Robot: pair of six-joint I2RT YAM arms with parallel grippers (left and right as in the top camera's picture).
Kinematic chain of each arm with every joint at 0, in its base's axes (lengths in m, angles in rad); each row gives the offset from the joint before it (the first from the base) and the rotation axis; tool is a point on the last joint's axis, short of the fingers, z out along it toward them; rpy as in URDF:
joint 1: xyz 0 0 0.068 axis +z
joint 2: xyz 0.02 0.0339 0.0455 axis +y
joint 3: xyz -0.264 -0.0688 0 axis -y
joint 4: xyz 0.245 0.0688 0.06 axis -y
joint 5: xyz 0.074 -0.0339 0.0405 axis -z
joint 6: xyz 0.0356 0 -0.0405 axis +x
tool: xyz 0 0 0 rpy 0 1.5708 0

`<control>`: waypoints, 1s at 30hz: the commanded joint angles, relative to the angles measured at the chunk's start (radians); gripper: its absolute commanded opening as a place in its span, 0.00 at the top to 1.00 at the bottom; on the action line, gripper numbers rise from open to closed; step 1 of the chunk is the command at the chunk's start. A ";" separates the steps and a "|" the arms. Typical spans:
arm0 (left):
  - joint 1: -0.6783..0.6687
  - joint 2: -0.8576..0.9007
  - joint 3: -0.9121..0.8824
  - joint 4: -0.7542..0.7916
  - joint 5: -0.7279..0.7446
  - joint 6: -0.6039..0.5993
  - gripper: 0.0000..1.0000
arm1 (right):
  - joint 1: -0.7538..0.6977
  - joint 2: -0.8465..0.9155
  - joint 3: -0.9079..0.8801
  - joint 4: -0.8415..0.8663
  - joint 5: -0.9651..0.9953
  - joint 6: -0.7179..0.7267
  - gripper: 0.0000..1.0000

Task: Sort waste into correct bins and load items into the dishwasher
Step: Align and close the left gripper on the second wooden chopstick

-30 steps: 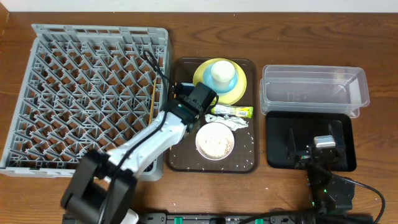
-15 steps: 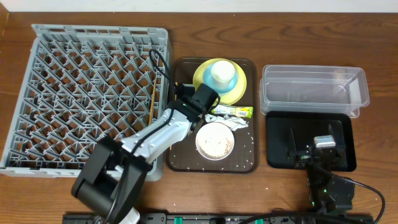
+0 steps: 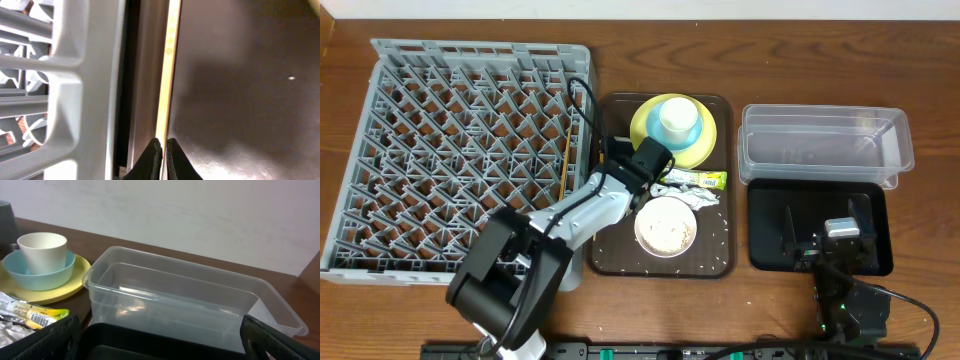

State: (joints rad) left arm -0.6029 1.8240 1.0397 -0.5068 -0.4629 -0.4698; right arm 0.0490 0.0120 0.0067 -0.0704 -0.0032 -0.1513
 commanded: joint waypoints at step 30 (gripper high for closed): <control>0.002 0.082 -0.011 -0.007 -0.051 0.042 0.92 | 0.006 -0.005 -0.002 -0.004 -0.001 -0.011 0.01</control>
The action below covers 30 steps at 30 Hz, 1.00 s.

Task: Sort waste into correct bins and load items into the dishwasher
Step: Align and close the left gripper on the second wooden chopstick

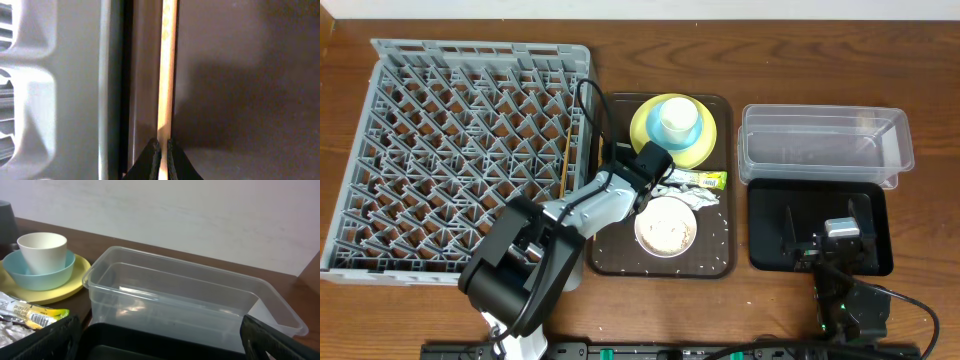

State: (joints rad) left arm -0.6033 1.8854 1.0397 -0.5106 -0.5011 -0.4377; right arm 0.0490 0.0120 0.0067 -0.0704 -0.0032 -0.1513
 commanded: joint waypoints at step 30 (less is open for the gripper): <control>0.003 -0.030 0.012 0.000 0.280 0.105 0.85 | 0.006 -0.005 -0.002 -0.005 -0.001 -0.011 0.01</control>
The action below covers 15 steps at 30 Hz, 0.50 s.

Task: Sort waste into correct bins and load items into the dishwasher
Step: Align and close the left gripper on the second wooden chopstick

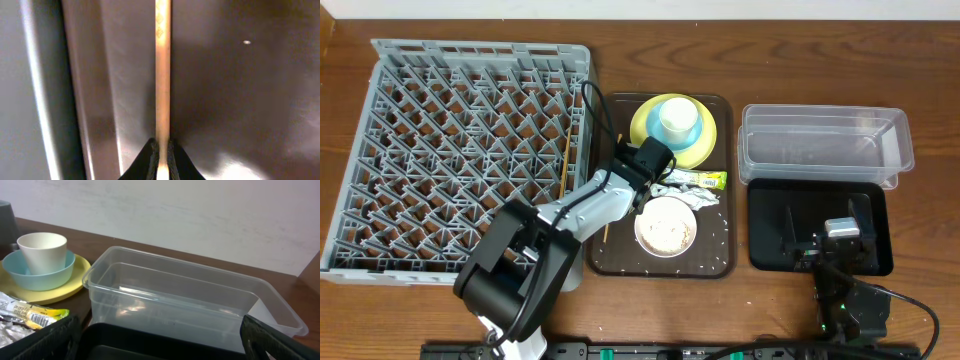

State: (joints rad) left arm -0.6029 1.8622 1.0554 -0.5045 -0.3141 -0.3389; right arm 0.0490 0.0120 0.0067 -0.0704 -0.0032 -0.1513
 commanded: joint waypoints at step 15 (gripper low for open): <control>0.067 -0.129 -0.004 0.061 0.087 0.026 0.62 | 0.006 -0.005 -0.002 -0.004 -0.001 -0.011 0.01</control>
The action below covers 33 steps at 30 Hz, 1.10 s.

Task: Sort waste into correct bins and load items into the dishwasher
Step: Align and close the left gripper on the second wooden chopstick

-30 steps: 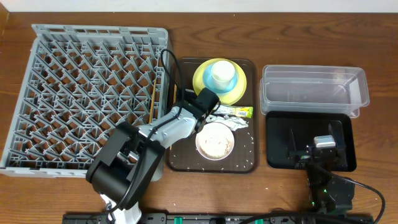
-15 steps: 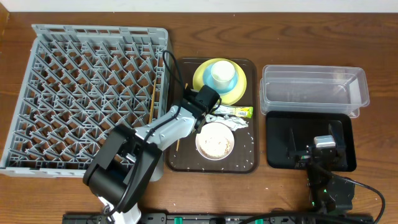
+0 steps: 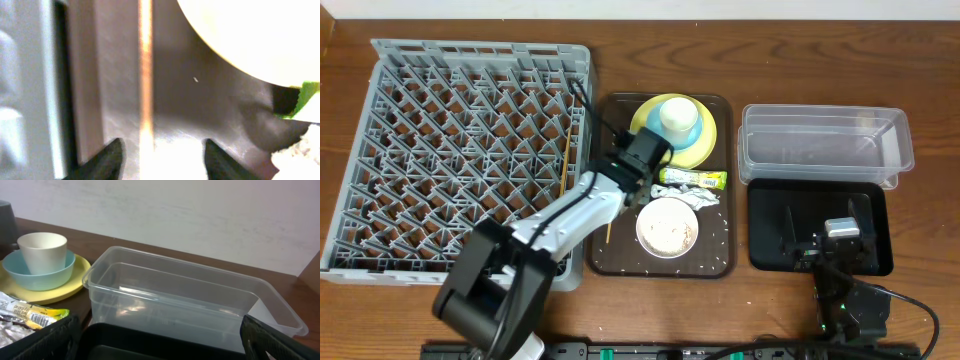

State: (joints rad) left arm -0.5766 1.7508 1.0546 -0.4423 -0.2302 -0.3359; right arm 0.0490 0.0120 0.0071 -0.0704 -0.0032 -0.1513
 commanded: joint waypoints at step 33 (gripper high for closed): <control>0.162 0.115 -0.004 0.067 0.270 0.156 0.75 | 0.006 -0.005 -0.002 -0.004 -0.001 -0.011 0.01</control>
State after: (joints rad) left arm -0.4194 1.8446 1.0546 -0.3782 0.0589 -0.1883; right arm 0.0490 0.0120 0.0067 -0.0704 -0.0032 -0.1513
